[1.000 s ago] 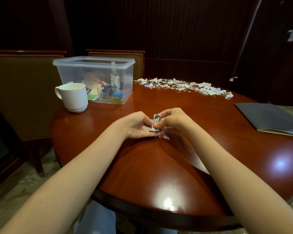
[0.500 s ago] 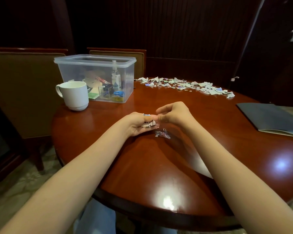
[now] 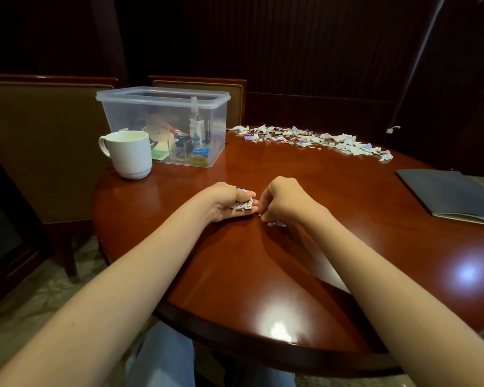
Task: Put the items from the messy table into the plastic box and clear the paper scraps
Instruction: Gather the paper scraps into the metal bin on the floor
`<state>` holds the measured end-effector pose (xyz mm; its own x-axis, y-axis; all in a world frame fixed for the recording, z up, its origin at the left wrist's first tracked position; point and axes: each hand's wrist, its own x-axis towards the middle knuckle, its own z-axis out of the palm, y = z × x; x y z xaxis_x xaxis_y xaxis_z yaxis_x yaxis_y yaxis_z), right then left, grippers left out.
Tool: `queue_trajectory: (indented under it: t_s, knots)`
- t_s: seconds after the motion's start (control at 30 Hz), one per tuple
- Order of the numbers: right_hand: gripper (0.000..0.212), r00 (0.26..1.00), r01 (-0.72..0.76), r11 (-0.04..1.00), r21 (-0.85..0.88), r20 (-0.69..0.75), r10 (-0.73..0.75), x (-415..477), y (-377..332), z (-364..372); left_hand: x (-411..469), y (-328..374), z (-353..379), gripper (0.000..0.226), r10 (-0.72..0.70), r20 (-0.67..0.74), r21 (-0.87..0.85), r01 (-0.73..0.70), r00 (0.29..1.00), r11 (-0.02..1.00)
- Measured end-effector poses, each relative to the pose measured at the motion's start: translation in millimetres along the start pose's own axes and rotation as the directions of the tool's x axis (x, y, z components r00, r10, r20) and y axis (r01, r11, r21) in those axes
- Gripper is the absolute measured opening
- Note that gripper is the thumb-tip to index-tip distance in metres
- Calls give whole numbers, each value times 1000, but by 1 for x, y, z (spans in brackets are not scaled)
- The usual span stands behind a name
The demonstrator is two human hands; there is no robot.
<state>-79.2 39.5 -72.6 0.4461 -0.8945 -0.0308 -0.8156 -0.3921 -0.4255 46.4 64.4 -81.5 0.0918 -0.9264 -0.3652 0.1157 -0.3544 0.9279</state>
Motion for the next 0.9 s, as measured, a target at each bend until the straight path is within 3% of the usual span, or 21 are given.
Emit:
queue_trajectory:
  t_s: [0.13, 0.2, 0.4, 0.53, 0.67, 0.8, 0.9]
  knots:
    - [10, 999, 19, 1000, -1, 27, -19, 1, -2, 3, -3, 0, -3, 33, 0, -2, 15, 0, 1000, 1000]
    - [21, 998, 16, 999, 37, 57, -18, -1, 0, 3, -5, 0, -4, 33, 3, -8, 21, -2, 1000, 1000]
    - [25, 999, -12, 948, 317, 51, -5, -18, 14, -25, -8, -3, -3, 32, -6, -6, 105, 7, 1000, 994]
    - [23, 984, -71, 978, 197, 176, 36, -20, 17, -22, -10, -2, 3, 32, -6, 13, 162, 3, 1000, 987]
    - [18, 988, -68, 986, 150, 144, 46, -16, 15, -16, -12, -1, 6, 30, 3, 25, 199, -8, 1000, 980]
    - [35, 989, 1, 999, 49, 146, -8, -15, 14, -14, -13, 0, 2, 24, 22, 16, 234, -25, 1000, 972]
    - [33, 989, 72, 997, 4, 130, -72, -17, 13, -13, -14, 1, 1, 13, 37, 11, 277, -38, 999, 960]
